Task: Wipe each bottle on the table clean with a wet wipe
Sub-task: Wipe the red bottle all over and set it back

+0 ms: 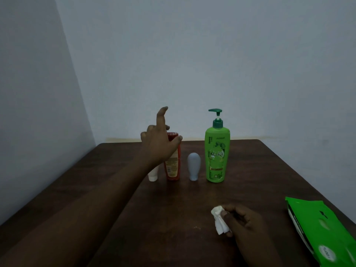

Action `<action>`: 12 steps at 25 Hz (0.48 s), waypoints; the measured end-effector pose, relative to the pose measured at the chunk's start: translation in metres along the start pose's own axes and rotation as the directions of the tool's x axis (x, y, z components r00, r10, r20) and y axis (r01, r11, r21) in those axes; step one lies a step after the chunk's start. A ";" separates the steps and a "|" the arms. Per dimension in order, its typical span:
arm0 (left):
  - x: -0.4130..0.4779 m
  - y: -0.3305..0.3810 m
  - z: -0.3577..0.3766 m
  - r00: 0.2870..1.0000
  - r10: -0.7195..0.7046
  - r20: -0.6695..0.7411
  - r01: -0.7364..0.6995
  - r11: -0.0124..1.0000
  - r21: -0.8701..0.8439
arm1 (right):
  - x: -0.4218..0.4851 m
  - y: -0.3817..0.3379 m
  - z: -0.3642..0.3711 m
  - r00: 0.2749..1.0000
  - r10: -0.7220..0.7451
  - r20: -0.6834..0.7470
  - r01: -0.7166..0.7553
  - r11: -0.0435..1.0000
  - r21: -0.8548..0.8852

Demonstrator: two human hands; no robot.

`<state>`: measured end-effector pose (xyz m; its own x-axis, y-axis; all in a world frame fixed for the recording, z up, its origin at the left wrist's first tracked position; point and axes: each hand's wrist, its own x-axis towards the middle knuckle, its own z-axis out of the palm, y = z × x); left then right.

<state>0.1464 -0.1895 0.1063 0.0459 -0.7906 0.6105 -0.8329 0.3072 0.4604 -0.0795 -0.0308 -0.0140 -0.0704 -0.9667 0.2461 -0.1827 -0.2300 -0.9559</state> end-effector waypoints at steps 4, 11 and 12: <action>0.012 -0.001 0.006 0.993 -0.099 0.064 0.097 0.995 0.033 | 0.002 0.002 0.000 1.000 0.003 -0.023 -0.003 1.000 -0.009; 0.018 0.005 -0.009 0.983 -0.122 0.139 0.136 0.986 -0.094 | 0.002 0.003 -0.001 1.000 -0.026 -0.014 0.026 1.000 0.000; 0.017 0.006 -0.015 0.975 -0.155 0.158 0.174 0.978 -0.119 | 0.002 0.003 -0.001 0.999 -0.036 -0.011 0.036 0.999 0.008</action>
<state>0.1504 -0.1927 0.1293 0.0864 -0.9022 0.4225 -0.7406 0.2255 0.6330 -0.0810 -0.0327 -0.0159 -0.0750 -0.9565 0.2819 -0.1771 -0.2655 -0.9477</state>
